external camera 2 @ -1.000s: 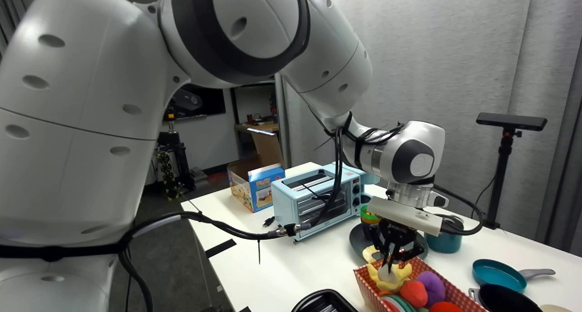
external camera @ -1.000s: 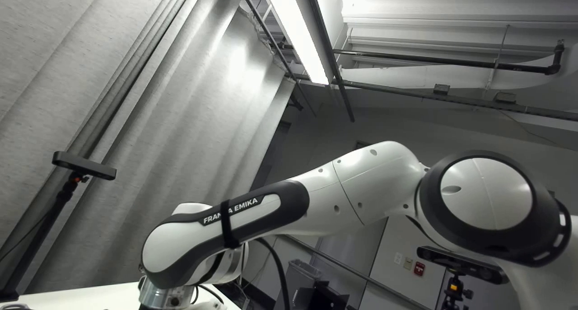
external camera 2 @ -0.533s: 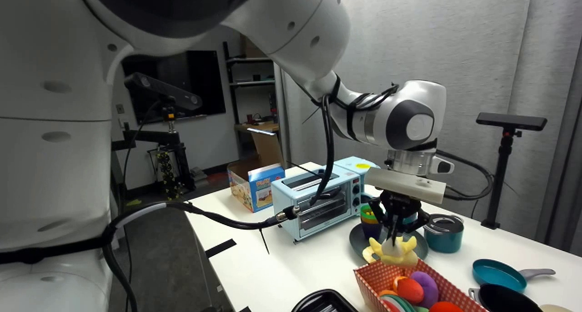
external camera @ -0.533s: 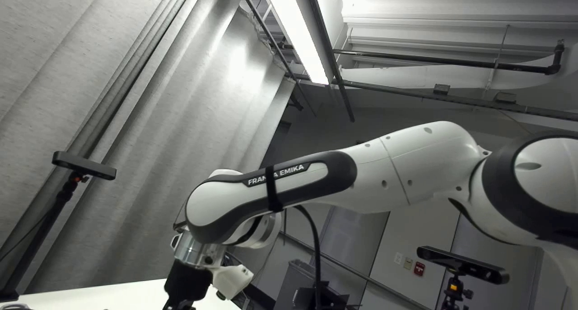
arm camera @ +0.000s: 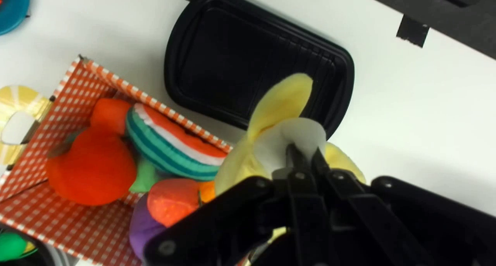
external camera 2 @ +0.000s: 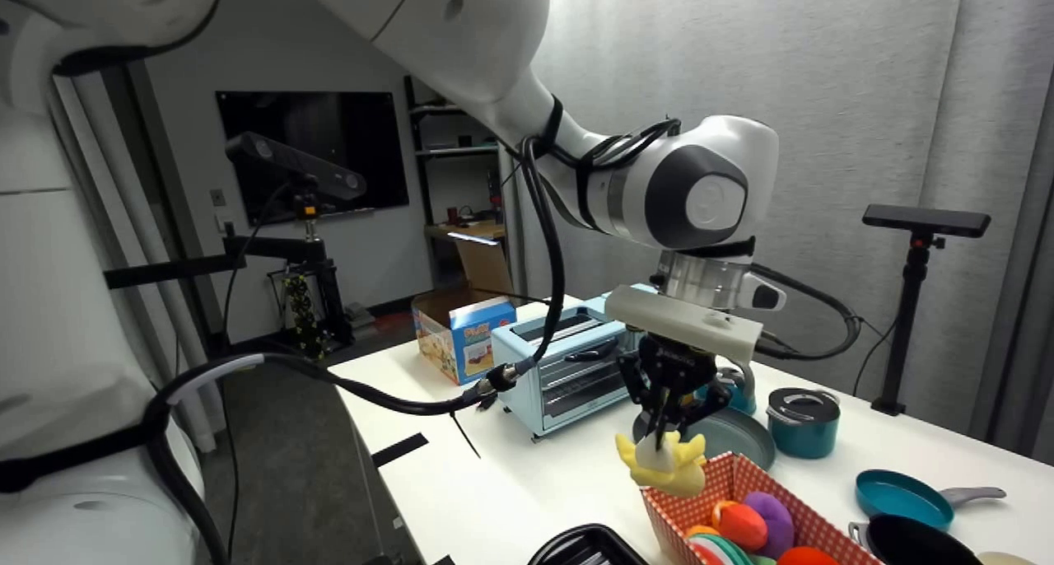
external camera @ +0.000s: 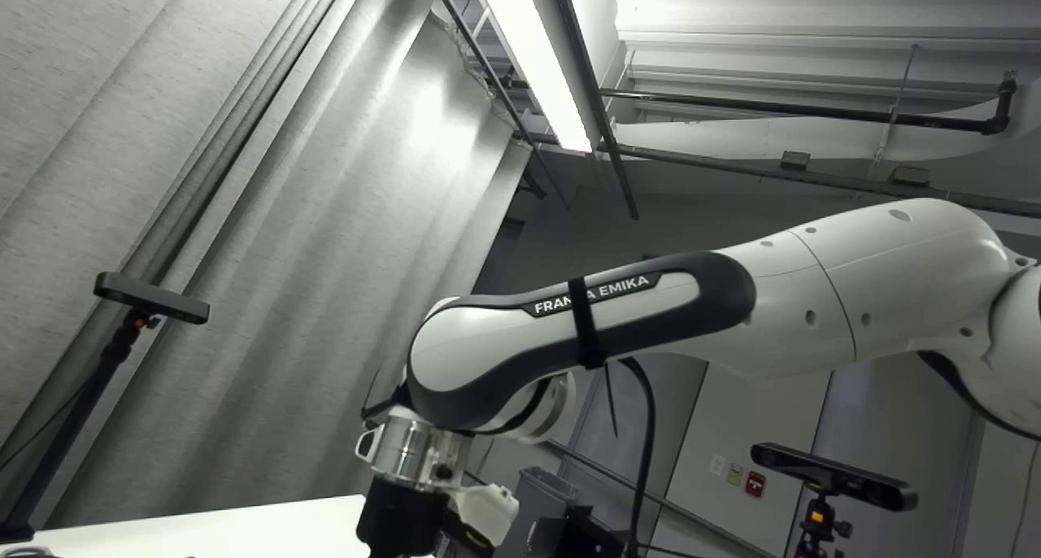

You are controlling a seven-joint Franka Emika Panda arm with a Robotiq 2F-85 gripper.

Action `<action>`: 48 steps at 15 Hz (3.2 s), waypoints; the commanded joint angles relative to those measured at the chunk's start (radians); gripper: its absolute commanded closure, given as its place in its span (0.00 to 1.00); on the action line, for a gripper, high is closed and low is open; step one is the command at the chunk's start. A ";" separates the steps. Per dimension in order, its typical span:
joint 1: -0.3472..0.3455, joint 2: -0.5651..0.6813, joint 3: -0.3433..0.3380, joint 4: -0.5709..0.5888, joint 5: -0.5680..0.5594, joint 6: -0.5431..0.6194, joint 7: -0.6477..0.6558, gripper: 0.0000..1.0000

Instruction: Take the banana, orange, purple and lemon plush toys out of the box and put them on the tray

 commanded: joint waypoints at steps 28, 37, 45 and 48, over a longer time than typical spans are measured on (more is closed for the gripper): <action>-0.014 0.252 -0.033 0.127 0.006 0.165 0.049 0.00; -0.014 0.426 -0.022 0.209 -0.029 0.291 0.092 0.00; -0.021 0.511 -0.029 0.290 -0.059 0.329 0.127 0.00; -0.023 0.514 -0.035 0.282 -0.067 0.331 0.139 0.00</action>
